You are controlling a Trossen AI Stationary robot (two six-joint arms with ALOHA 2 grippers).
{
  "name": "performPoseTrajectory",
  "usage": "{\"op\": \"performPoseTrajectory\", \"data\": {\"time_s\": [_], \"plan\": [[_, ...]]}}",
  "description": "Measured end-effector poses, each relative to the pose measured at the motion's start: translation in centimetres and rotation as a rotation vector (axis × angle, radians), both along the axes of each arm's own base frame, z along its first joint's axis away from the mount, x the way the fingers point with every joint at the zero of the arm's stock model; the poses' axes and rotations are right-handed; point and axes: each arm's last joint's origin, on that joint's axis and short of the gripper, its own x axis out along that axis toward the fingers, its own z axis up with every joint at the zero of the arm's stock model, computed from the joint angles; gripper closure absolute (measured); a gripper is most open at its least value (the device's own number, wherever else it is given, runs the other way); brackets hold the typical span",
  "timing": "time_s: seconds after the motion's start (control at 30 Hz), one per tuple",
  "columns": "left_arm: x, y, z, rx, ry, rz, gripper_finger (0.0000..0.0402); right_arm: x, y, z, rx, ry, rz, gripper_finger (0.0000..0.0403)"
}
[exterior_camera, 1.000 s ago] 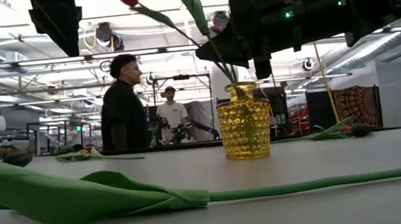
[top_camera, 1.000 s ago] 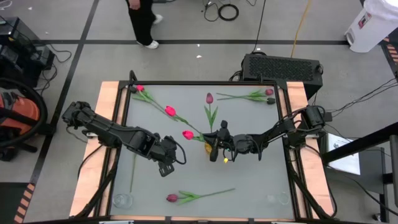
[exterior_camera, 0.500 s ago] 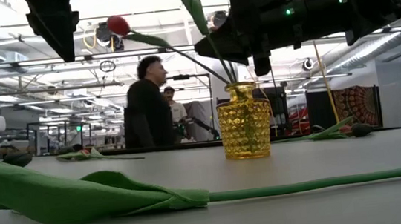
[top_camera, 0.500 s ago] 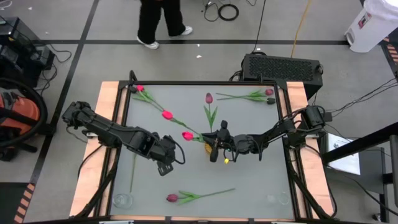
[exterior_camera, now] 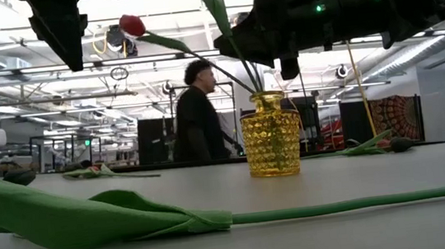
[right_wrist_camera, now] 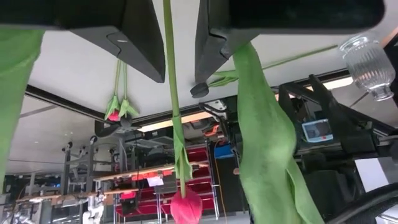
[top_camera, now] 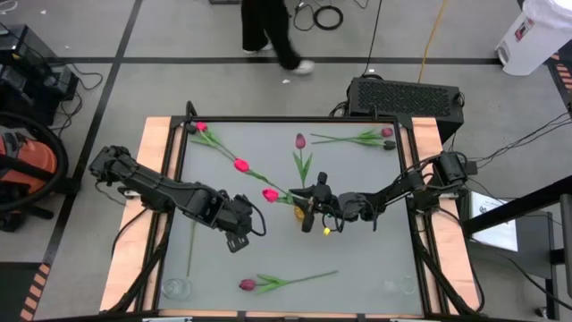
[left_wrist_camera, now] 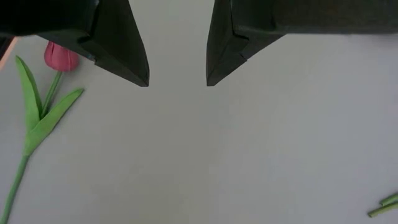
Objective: Sort flowers into vase by color
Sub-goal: Put the bottom pink flower into the yellow vase
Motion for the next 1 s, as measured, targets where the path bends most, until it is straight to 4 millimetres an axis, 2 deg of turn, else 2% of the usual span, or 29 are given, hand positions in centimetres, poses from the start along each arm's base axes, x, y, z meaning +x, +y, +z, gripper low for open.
{"op": "performPoseTrajectory", "data": {"time_s": [0.3, 0.6, 1.0], "plan": [[0.0, 0.0, 0.0, 0.0, 0.0, 0.001, 0.0235, 0.0, 0.0, 0.2, 0.002, -0.006, 0.0, 0.0297], [0.0, 0.1, 0.0, 0.0, -0.006, 0.055, 0.0235, -0.1, 0.0, 0.5, -0.004, -0.016, 0.003, 0.0293], [0.0, 0.1, 0.0, 0.02, -0.007, 0.059, 0.0235, -0.7, 0.3, 2.3, -0.055, -0.036, 0.013, 0.0293]]}}
